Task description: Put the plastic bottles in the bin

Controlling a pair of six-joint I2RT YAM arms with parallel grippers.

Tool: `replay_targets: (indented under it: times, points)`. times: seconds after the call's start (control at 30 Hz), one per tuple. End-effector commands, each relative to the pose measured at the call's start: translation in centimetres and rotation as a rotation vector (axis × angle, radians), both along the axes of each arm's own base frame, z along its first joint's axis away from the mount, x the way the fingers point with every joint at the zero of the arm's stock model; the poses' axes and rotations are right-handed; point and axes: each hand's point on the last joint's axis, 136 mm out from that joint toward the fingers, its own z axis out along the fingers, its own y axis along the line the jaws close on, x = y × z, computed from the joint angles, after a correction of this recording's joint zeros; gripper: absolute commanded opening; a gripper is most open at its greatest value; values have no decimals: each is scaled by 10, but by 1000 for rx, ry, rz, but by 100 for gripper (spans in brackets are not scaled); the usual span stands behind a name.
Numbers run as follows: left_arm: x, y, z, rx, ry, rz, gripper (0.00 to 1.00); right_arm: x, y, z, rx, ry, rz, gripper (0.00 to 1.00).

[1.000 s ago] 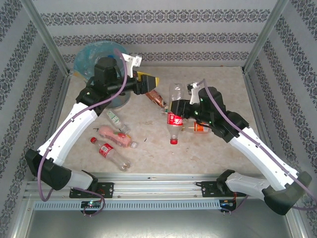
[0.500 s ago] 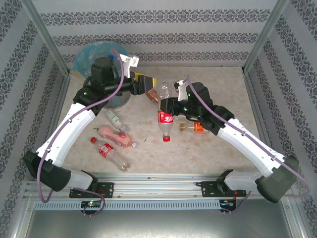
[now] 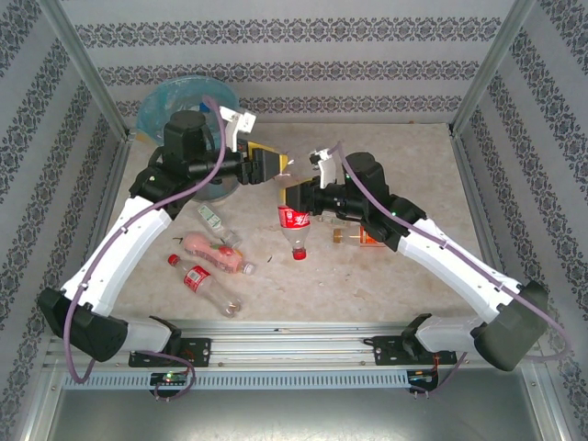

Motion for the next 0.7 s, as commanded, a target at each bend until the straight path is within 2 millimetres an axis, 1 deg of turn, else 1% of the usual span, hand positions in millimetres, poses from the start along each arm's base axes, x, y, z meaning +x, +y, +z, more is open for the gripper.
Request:
replay_targets:
  times: [0.0,0.13,0.3,0.43,0.5,0.67]
  points:
    - [10,14,-1,40,-54,86,68,-13,17,23,57,-115,103,34]
    - [19,23,-4,42,-58,144,69,-11,21,25,58,-128,111,34]
    - [25,30,-7,34,-60,182,70,-9,28,24,51,-130,126,34]
    - [29,36,-11,47,-65,221,74,-9,32,25,52,-129,136,34]
    - [28,34,-13,42,-58,207,75,-9,34,26,55,-132,139,34]
    - [15,14,-15,-23,-4,53,74,-8,36,25,54,-134,138,34]
